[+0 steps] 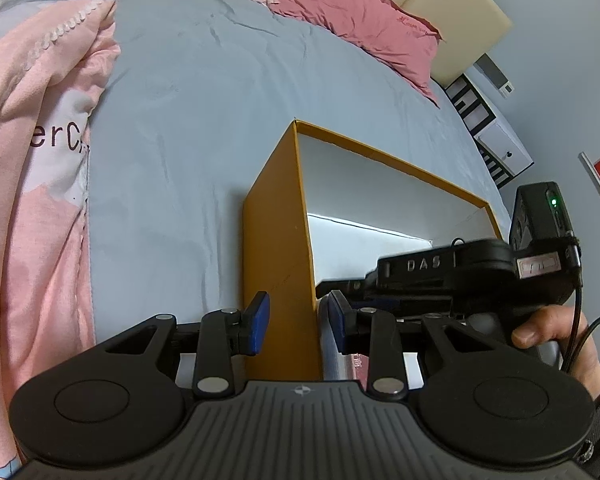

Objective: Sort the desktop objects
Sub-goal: 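Lower the pink notebook into the orange box and open the left tool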

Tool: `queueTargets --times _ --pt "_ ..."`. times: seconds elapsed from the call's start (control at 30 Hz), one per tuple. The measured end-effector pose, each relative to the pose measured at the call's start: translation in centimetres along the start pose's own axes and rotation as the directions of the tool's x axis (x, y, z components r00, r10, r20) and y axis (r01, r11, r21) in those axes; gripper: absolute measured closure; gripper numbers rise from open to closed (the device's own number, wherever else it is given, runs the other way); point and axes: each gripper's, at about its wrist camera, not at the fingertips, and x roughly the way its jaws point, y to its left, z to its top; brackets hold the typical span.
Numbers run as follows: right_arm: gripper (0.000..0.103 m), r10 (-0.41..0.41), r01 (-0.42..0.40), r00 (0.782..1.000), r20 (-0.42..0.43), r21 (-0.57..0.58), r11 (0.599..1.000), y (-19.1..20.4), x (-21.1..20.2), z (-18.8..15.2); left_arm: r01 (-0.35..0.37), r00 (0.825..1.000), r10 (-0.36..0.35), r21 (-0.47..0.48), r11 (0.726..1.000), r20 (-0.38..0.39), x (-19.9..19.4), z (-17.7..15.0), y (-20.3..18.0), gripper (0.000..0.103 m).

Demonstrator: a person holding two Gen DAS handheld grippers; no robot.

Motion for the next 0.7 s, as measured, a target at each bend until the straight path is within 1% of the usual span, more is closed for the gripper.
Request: queueTargets --times 0.03,0.13,0.3,0.43,0.53,0.63,0.7 --pt "0.076 0.002 -0.002 1.000 -0.009 -0.006 1.000 0.0 0.1 -0.2 -0.001 1.000 0.001 0.001 1.000 0.000 0.0 0.0 0.0 0.067" --pt "0.077 0.010 -0.010 1.000 -0.028 -0.027 1.000 0.1 0.3 -1.0 -0.003 1.000 0.003 -0.001 1.000 0.001 -0.1 0.0 0.0 0.067" --pt "0.077 -0.013 0.011 0.998 -0.054 -0.028 1.000 0.1 0.6 -2.1 -0.006 1.000 0.006 -0.003 1.000 -0.001 0.1 0.0 -0.1 0.067" --pt "0.077 -0.014 0.013 0.999 -0.034 -0.025 1.000 -0.2 0.4 -2.3 -0.008 1.000 0.008 0.002 1.000 0.003 0.0 -0.1 -0.1 0.067" --pt "0.077 -0.018 0.018 1.000 -0.008 -0.044 0.999 0.0 0.2 -2.5 -0.012 1.000 0.011 0.005 1.000 0.025 -0.4 -0.2 -0.1 0.067" --pt "0.077 -0.051 0.056 0.997 0.052 -0.105 0.993 0.8 -0.8 -3.0 -0.010 0.998 0.009 0.013 1.000 0.060 -1.2 -0.2 -0.4 0.067" --pt "0.077 -0.054 0.068 0.994 0.095 -0.149 0.987 1.4 -1.6 -3.4 -0.004 0.997 0.002 0.023 1.000 0.082 -1.7 -0.4 -0.7 0.067"
